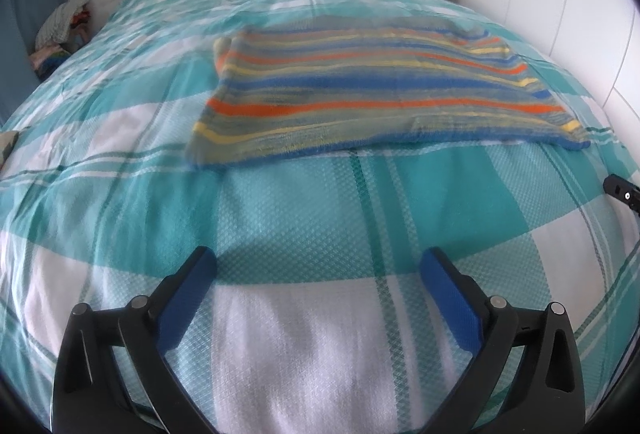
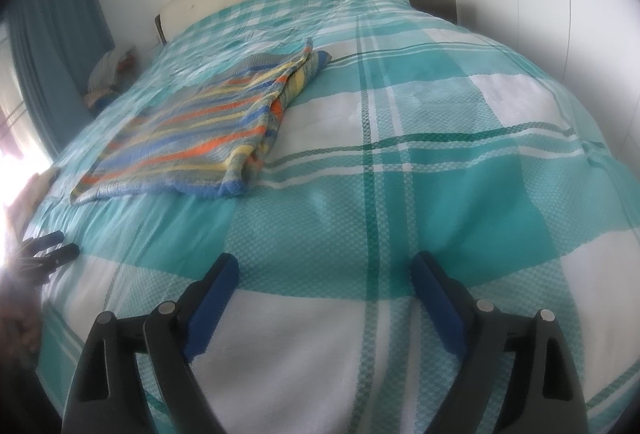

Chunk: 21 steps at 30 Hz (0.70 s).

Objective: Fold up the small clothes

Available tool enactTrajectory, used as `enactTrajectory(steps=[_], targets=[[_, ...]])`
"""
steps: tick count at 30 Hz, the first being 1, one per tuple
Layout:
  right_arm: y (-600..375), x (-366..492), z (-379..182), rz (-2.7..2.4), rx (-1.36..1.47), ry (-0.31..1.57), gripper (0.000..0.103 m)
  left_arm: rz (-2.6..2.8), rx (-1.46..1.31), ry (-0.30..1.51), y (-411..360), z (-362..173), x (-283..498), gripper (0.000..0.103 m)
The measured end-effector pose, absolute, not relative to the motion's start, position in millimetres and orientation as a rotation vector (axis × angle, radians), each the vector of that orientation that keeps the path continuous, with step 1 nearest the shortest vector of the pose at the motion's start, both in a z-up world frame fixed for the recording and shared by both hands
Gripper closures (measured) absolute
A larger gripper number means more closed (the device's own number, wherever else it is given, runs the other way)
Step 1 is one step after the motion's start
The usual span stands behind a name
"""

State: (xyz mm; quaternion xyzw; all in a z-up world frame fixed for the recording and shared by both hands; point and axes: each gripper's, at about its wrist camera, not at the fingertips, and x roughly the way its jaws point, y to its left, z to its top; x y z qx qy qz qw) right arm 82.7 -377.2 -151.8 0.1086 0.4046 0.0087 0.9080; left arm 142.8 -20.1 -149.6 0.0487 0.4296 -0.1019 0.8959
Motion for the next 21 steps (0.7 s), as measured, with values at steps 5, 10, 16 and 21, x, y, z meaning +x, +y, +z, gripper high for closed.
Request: enactTrajectory(steps=[5,10,16,21], targets=[[-377.5,82.3,-151.0,0.019,0.228,0.835,0.015,-0.207,0.144,0.831,-25.4,-135.6,129.1,0.001],[-393.9,74.3,-134.8,0.029,0.352,0.789,0.015,-0.327,0.258,0.706,-67.3,-105.8,110.7,0.001],[-424.5,97.8,-112.7,0.102,0.465,0.762,0.015,-0.568,0.481,0.624,-177.2,-102.9,121.0,0.001],[-442.6,169.4,-105.7,0.226,0.523,0.845,0.016,-0.631,0.616,0.623,-259.2,-129.3,151.7,0.028]])
